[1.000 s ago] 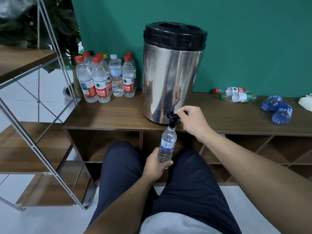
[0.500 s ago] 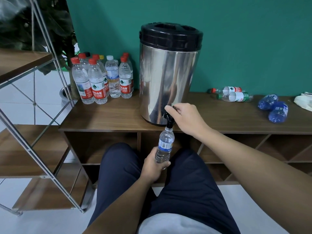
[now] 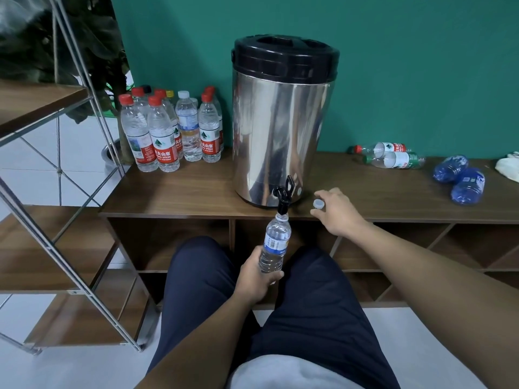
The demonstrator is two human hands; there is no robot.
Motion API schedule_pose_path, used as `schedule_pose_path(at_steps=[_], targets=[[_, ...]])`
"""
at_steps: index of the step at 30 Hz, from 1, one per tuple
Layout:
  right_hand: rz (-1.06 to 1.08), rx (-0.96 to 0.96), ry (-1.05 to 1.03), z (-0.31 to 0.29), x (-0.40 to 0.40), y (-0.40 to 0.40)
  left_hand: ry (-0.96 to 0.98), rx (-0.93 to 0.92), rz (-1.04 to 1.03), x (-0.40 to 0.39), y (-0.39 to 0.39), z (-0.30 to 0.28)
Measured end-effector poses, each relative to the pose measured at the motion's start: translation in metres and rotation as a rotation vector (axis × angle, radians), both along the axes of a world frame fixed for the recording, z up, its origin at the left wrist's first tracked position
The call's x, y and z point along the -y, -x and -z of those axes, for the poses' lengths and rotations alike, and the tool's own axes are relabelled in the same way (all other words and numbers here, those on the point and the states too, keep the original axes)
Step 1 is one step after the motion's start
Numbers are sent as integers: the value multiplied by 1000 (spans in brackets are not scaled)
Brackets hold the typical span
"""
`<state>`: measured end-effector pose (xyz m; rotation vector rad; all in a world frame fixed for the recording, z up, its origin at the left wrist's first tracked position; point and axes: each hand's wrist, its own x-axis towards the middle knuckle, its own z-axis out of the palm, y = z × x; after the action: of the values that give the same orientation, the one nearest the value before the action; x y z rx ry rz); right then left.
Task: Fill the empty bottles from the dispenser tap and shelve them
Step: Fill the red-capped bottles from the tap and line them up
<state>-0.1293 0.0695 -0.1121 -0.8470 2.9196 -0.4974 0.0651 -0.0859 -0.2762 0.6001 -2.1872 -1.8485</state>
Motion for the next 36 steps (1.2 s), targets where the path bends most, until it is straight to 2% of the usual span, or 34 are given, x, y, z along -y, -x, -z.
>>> schedule_pose_path(at_steps=[10, 16, 21, 27, 36], targets=[[15, 6, -15, 11, 4, 17, -8, 6, 20, 1, 0, 2], [-13, 14, 135, 9, -2, 6, 2, 25, 38, -1, 0, 1], [-214, 154, 315, -6, 3, -30, -1, 20, 65, -5, 1, -2], [-376, 98, 277, -17, 1, -49, 30, -13, 98, -6, -1, -12], [-619, -22, 70, -60, -13, -55, 81, -68, 120, -3, -9, -36]])
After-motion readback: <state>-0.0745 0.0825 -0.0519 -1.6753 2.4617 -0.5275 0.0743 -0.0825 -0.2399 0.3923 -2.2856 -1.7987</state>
